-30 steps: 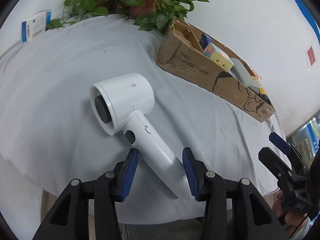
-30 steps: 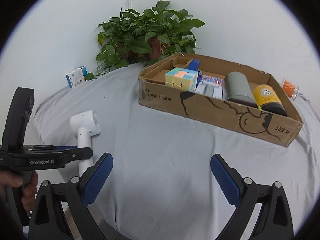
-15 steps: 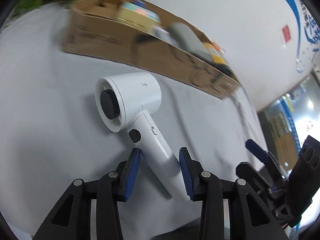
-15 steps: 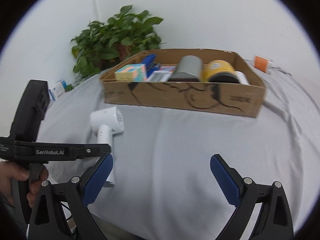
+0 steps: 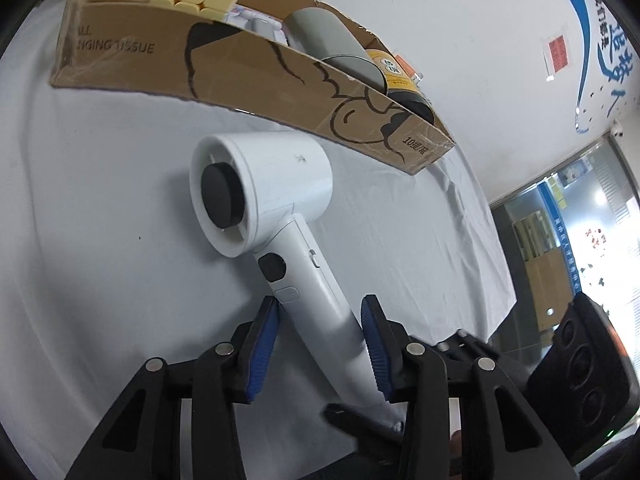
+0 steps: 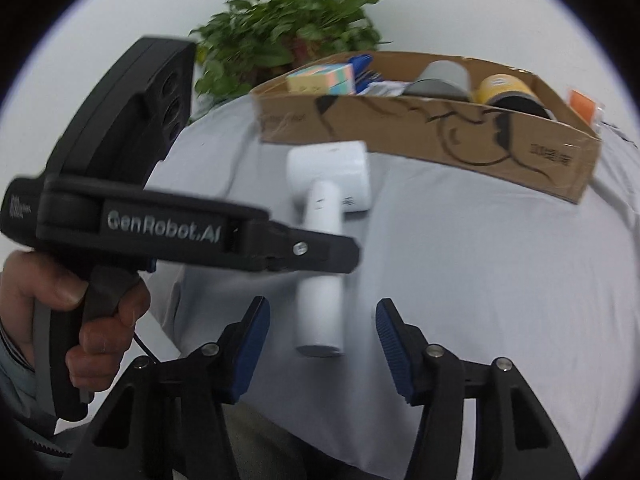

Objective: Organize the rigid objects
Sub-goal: 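Grasp the white hair dryer handle with the left gripper, then lift the hair dryer with the left gripper and stand it in the box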

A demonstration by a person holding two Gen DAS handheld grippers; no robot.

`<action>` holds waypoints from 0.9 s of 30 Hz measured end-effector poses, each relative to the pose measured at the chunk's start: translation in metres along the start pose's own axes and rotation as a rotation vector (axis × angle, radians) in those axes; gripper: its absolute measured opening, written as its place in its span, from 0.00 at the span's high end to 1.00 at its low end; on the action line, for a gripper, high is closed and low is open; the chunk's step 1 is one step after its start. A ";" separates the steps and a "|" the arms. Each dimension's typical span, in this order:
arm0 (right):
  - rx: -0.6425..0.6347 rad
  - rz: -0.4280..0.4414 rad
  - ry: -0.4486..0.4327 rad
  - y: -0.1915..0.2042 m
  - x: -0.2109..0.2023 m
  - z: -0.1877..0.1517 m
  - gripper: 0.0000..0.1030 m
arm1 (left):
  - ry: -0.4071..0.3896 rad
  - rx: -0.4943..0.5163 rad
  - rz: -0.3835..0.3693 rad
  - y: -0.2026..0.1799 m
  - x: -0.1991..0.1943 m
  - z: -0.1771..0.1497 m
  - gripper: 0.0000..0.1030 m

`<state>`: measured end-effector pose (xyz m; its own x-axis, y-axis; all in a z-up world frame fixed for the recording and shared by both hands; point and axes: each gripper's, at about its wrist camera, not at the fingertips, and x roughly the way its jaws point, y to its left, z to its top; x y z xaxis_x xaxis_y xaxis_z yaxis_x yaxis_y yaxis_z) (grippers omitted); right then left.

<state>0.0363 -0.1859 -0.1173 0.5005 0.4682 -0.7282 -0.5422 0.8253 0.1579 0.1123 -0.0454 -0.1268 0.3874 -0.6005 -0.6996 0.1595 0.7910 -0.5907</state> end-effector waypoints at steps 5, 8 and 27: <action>-0.016 -0.008 0.041 0.013 0.016 0.008 0.70 | 0.003 0.015 0.038 0.001 -0.005 0.000 0.66; -0.006 -0.009 0.057 0.022 0.023 0.014 0.70 | -0.003 0.019 0.065 0.008 -0.017 0.000 0.68; -0.020 -0.025 -0.197 0.072 0.042 0.195 0.70 | -0.262 0.139 0.085 0.043 -0.170 0.155 0.69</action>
<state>0.1497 -0.0453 -0.0060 0.6353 0.5018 -0.5869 -0.5400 0.8321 0.1269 0.1937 0.1090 0.0295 0.6224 -0.4949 -0.6063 0.2318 0.8565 -0.4612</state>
